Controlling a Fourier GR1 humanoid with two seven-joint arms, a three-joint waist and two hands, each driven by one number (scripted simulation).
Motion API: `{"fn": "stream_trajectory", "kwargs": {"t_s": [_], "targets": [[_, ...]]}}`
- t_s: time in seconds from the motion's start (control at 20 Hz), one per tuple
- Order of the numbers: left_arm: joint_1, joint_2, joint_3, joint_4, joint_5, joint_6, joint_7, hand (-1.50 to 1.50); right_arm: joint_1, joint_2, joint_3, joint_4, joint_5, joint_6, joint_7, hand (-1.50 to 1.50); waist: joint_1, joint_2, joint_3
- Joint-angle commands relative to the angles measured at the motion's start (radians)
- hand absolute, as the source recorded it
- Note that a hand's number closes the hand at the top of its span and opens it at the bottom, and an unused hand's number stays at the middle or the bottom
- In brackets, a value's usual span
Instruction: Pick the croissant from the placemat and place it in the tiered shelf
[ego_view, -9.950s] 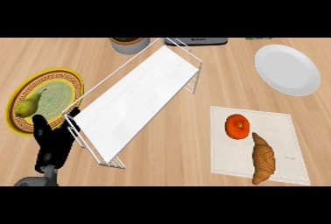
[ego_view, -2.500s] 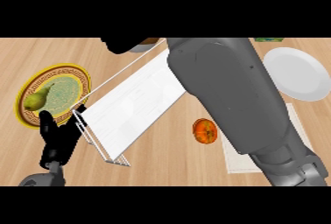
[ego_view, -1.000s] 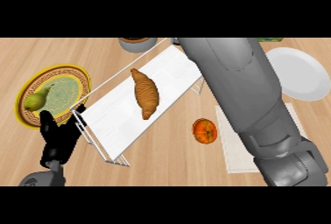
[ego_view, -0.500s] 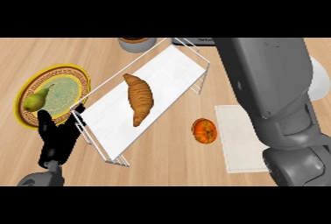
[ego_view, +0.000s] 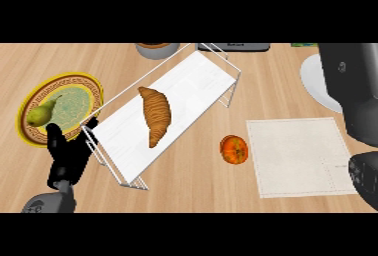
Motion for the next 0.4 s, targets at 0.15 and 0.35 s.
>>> {"fn": "stream_trajectory", "kwargs": {"t_s": [0.15, 0.35], "targets": [[-0.048, -0.016, -0.02, 0.009, -0.028, 0.026, 0.03, 0.0, 0.004, -0.143, -0.073, 0.17, -0.056, 0.129, -0.082, -1.5, 0.009, 0.004, 0.0], [0.05, -0.002, -0.019, -0.111, 0.011, -0.008, 0.067, 0.0, 0.018, -0.25, -0.11, 0.213, -0.096, 0.258, -0.108, -1.5, 0.02, 0.0, 0.001]]}}
